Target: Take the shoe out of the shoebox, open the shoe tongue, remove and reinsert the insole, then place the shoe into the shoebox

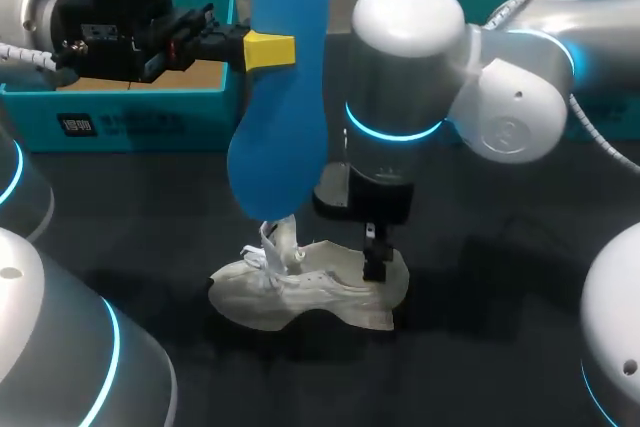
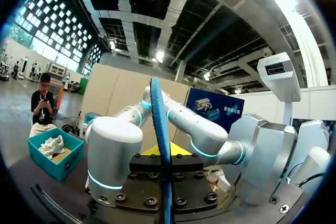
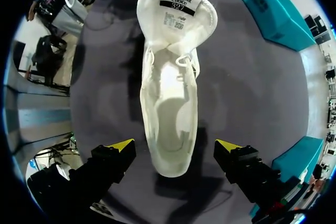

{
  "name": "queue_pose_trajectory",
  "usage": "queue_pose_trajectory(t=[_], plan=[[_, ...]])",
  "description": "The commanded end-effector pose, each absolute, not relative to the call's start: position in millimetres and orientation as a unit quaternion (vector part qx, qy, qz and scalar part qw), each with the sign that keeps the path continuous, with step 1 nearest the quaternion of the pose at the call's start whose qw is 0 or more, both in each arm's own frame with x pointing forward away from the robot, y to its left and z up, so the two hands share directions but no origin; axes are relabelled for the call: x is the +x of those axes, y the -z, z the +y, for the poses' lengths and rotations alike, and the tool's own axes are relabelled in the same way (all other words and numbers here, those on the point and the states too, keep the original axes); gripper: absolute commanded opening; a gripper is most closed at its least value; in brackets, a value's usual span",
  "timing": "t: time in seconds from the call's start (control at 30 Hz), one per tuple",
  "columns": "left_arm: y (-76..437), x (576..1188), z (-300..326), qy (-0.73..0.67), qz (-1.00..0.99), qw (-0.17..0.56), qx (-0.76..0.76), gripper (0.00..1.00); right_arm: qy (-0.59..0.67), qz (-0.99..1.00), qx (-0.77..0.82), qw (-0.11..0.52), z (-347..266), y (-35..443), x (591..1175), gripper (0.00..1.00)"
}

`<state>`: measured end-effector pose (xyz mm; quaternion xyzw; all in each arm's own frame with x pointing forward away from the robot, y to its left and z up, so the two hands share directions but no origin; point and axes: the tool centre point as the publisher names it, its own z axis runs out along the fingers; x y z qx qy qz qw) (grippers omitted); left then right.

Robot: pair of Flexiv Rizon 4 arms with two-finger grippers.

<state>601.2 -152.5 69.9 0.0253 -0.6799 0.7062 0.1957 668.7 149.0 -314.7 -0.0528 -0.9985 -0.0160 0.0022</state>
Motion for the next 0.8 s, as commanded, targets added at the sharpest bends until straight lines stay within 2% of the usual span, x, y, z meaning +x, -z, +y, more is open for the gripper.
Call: queue_pose_trajectory(t=[0.03, 0.8], plan=[[-70, 601, -153, -0.705, -0.681, 0.196, 0.025, 0.0, 0.011, -0.999, -0.046, -0.002, 155, 312, 676, 1.0], [-70, 601, -153, -0.705, -0.681, 0.196, 0.025, 0.0, 0.017, -0.999, -0.03, -0.017, 183, 350, 706, 1.0]])
